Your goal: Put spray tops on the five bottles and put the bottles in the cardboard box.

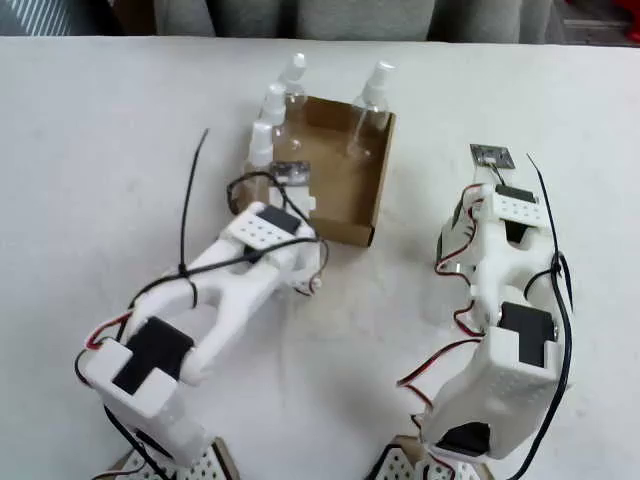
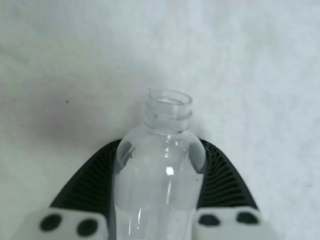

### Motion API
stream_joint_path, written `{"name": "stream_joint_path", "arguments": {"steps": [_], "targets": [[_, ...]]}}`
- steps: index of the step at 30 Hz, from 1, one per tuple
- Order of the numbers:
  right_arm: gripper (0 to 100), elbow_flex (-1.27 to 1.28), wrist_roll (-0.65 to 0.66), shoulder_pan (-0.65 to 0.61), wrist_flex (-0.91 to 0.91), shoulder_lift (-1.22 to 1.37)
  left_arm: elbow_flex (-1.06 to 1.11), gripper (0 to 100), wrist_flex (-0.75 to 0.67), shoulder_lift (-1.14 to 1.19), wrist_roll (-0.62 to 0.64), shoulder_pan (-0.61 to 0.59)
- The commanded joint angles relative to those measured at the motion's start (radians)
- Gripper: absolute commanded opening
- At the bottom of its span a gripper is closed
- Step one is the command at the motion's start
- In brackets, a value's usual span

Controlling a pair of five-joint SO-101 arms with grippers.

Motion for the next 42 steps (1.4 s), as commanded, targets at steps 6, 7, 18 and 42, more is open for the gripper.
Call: {"name": "stream_joint_path", "arguments": {"steps": [6,7,18,42], "targets": [[2.3,-0.061,0.012,0.070,0.082,-0.317,-0.049,2,-0.023,-0.015,-0.083,-0.059],[2.3,-0.061,0.011,0.074,0.107,-0.358,-0.049,2,-0.023,-0.015,-0.083,-0.059],[2.3,0.259,0.012,0.074,-0.016,-0.716,0.008,2,-0.041,-0.082,-0.084,-0.061],[1.9,0.640,-0.048,-0.018,-0.542,-1.245,0.253,2,-0.278,-0.317,-0.084,-0.061]]}}
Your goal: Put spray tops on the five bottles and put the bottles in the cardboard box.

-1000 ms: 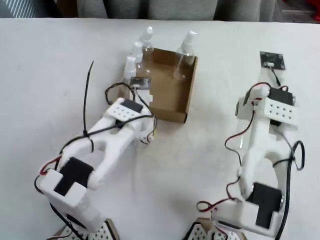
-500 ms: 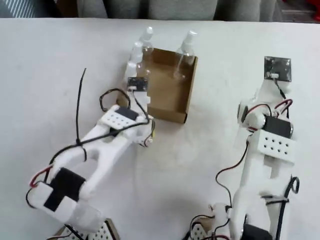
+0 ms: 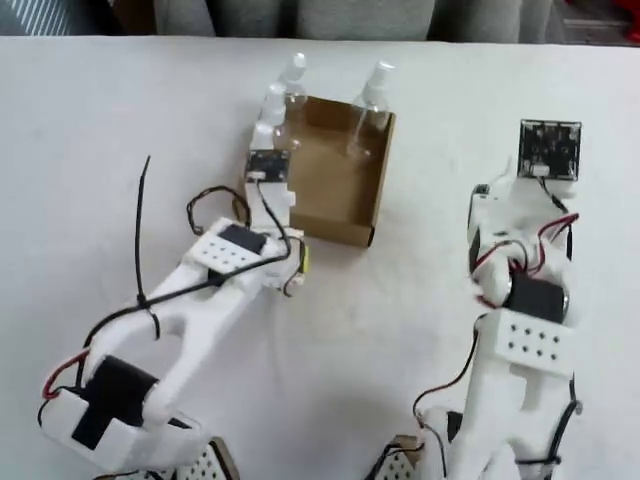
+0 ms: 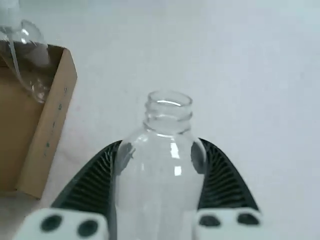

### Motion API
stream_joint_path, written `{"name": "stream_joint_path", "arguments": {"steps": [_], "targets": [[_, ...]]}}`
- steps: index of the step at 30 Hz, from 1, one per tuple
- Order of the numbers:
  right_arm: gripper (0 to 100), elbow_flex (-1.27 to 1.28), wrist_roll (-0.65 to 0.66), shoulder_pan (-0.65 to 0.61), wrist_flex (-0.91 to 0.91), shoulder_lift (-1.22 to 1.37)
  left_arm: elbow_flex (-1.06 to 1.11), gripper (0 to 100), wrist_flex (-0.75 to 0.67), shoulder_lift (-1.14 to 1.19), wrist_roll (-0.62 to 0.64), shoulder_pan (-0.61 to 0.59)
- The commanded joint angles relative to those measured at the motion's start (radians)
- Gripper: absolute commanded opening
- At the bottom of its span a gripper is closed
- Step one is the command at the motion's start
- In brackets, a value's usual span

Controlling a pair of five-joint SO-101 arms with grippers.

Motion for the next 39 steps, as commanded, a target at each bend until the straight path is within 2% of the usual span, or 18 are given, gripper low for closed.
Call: {"name": "stream_joint_path", "arguments": {"steps": [1,5,12,17,20,28,34,39], "targets": [[1.9,0.115,-0.086,-0.036,-0.217,-0.165,-0.009,2,-0.018,-0.061,-0.011,-0.007],[1.9,0.213,-0.143,-0.070,-0.472,-0.257,-0.008,2,-0.018,-0.061,-0.011,-0.012],[1.5,0.219,-0.146,-0.131,-0.791,-0.165,-0.011,2,-0.020,-0.062,-0.011,-0.035],[1.5,0.368,-0.310,-0.217,-1.003,-0.173,-0.014,2,-0.020,-0.064,-0.011,-0.035],[1.5,0.465,-0.322,-0.272,-1.056,-0.229,-0.017,2,-0.017,-0.064,-0.011,-0.036],[1.5,0.721,-0.321,-0.435,-1.021,-0.481,-0.037,2,0.002,-0.133,-0.011,-0.113],[1.5,0.806,-0.319,-0.590,-0.773,-0.717,-0.037,2,0.109,-0.414,-0.011,-0.143],[1.5,0.801,-0.319,-0.745,-0.472,-0.937,-0.046,2,0.129,-0.645,-0.031,-0.143]]}}
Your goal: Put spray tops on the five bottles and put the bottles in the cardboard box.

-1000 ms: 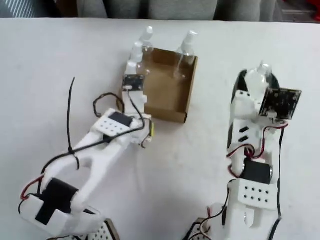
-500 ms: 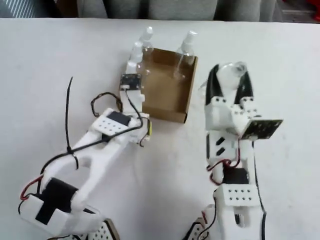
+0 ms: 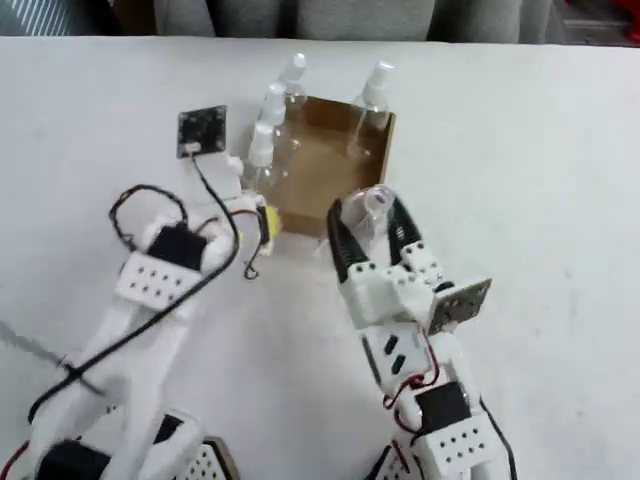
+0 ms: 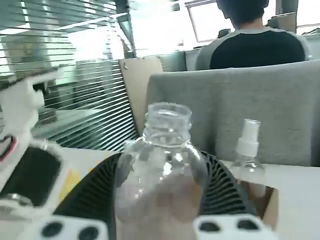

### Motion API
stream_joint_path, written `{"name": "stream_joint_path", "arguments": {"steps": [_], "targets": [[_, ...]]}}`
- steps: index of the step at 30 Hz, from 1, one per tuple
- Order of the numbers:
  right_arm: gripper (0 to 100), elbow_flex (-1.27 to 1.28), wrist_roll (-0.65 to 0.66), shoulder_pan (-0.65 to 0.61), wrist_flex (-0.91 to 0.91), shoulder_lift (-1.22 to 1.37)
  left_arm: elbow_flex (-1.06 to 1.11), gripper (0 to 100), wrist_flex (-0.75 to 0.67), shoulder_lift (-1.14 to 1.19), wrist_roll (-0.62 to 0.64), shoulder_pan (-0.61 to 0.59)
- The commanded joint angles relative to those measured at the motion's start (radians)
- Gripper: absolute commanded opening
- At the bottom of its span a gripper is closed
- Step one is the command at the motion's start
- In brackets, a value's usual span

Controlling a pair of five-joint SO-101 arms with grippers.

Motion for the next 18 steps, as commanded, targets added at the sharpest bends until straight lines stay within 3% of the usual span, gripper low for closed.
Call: {"name": "stream_joint_path", "arguments": {"steps": [1,5,8,14,18], "targets": [[1.5,-0.003,-0.006,-0.105,0.203,-0.143,-0.049,2,-0.003,-0.200,-0.075,-0.010],[1.5,0.005,-0.006,-0.140,0.242,-0.116,-0.069,2,-0.074,-0.340,-0.298,-0.004],[1.5,0.006,-0.006,-0.140,0.246,-0.116,-0.092,2,-0.126,-0.409,-0.388,-0.012],[1.5,0.021,-0.006,-0.145,0.311,-0.114,-0.196,2,-0.163,-0.481,-0.526,0.001],[1.5,0.021,-0.006,-0.194,0.390,-0.114,-0.341,2,-0.158,-0.481,-0.529,0.074]]}}
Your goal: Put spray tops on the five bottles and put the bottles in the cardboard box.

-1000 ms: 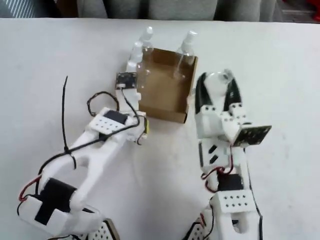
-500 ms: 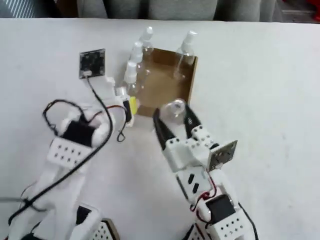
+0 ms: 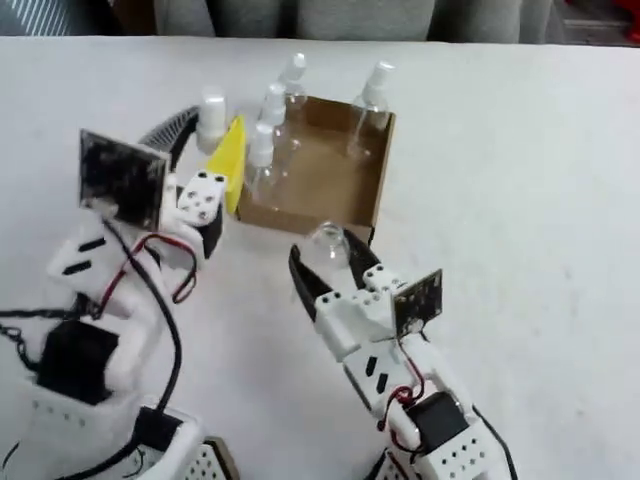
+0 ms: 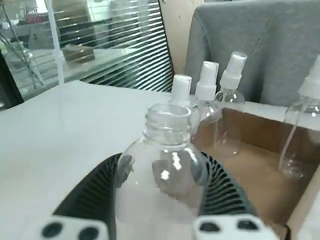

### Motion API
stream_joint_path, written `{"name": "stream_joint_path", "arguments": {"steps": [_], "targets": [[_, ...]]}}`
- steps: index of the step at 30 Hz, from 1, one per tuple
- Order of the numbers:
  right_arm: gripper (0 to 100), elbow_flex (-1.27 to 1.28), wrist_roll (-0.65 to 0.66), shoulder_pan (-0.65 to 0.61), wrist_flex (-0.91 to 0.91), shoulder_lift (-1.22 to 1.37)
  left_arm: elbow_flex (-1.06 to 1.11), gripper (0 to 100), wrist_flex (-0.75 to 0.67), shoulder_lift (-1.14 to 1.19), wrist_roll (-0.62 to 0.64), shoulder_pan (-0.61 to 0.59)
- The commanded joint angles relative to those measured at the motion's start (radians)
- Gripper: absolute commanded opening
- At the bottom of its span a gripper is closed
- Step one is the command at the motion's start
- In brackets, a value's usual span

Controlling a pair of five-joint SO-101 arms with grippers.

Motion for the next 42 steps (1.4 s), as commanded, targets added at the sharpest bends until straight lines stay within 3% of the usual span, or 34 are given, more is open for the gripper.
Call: {"name": "stream_joint_path", "arguments": {"steps": [1,6,13,19,34,42], "targets": [[1.5,0.009,-0.006,-0.053,0.054,-0.005,-0.163,2,-0.028,-0.024,-0.012,0.082],[1.5,0.009,-0.006,-0.097,0.073,-0.004,-0.275,2,-0.021,0.027,0.063,0.193],[1.5,0.009,-0.006,-0.096,0.124,-0.005,-0.425,2,0.107,0.280,0.121,0.200],[1.5,0.009,-0.006,-0.096,0.136,-0.005,-0.437,2,0.114,0.311,0.224,0.202],[1.5,0.009,-0.006,-0.091,0.137,0.001,-0.218,2,0.098,0.309,0.247,0.243],[1.5,0.009,-0.006,-0.096,0.165,-0.005,-0.084,2,-0.091,0.223,0.242,0.232]]}}
